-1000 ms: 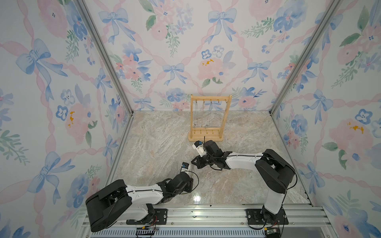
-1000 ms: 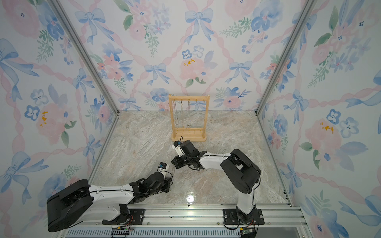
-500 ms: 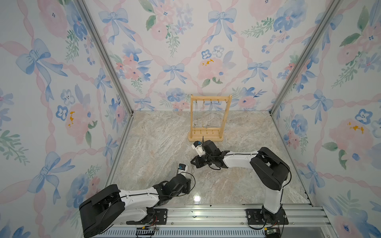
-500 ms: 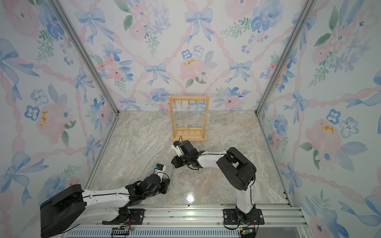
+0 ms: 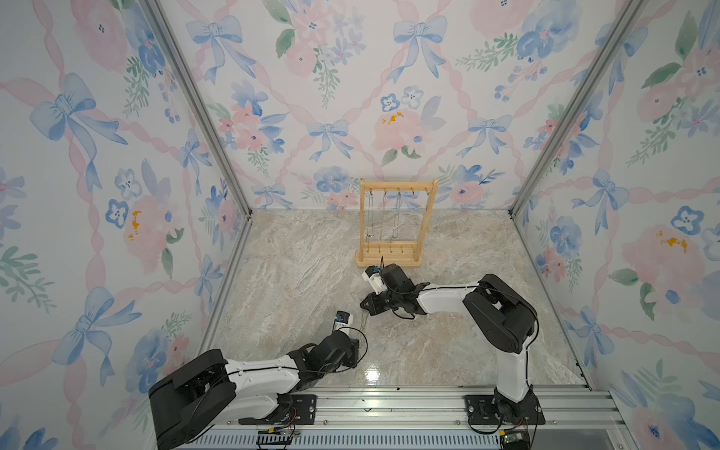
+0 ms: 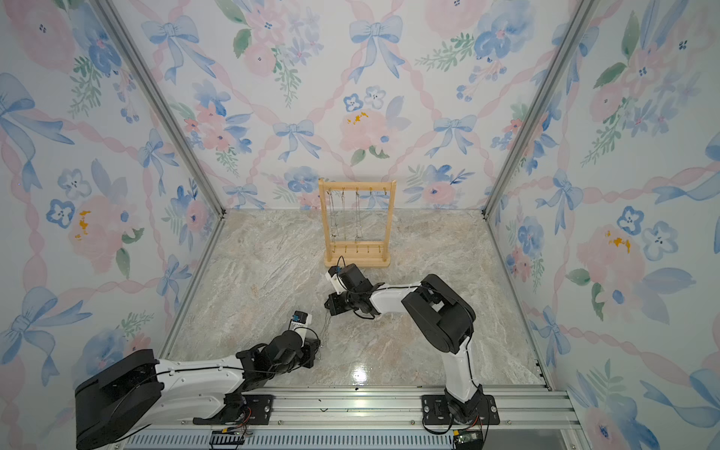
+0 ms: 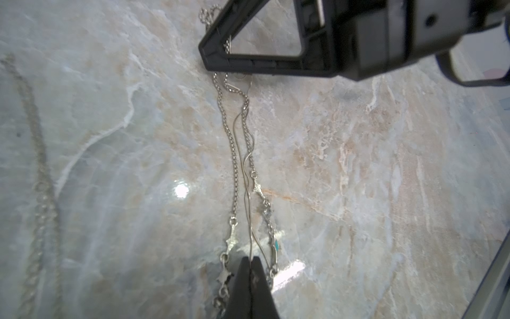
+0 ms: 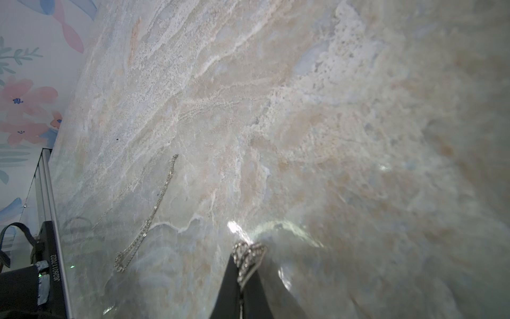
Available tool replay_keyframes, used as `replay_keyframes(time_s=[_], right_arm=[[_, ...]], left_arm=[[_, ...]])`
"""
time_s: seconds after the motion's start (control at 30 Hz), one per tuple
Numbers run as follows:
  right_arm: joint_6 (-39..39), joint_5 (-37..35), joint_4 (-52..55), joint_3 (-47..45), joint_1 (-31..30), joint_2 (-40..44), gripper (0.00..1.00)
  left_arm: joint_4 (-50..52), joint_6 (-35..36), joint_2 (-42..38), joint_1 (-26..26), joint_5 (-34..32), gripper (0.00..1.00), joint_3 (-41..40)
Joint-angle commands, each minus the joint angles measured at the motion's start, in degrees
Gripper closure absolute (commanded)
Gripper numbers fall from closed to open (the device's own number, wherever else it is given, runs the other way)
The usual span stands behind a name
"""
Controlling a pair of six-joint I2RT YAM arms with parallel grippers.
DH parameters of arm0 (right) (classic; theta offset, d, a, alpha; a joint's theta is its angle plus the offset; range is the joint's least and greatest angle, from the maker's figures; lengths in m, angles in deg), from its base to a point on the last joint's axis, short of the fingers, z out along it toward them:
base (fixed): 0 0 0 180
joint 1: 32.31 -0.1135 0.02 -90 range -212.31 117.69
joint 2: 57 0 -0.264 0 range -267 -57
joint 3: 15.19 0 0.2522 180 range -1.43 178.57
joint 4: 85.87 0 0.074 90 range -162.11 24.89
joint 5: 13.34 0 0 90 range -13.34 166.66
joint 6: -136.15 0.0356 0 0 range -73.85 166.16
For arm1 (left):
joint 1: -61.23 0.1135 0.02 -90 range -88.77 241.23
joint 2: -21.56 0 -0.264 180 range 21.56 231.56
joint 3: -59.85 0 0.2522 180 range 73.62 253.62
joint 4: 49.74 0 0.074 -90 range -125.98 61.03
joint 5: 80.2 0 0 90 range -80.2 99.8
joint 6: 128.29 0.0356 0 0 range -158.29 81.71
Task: Take the necklace off the jewelry display stand
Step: Place the necklace at the center of the board.
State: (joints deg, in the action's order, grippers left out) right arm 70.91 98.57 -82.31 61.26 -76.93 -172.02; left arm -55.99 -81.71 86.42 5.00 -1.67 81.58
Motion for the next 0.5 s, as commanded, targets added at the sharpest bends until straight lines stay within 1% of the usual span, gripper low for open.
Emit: replay_keyframes(time_s=[0.0,0.27,0.47], right_arm=[[0.7,0.1,0.9,1.9,0.7,-1.8,1.00],[1.3,0.0,0.7,3.0,1.0,-3.8,1.00],[2.0,-0.4,0.2,4.1,1.0,-5.4,1.00]], left_arm=[[2.3,-1.6,-0.5,0.1,0.9,1.00,-2.3],[2.8,-3.7,-3.0,-0.7,0.9,1.00,-4.2],[3.2,-4.5,-3.3,-1.3,1.2,1.00,-4.5]])
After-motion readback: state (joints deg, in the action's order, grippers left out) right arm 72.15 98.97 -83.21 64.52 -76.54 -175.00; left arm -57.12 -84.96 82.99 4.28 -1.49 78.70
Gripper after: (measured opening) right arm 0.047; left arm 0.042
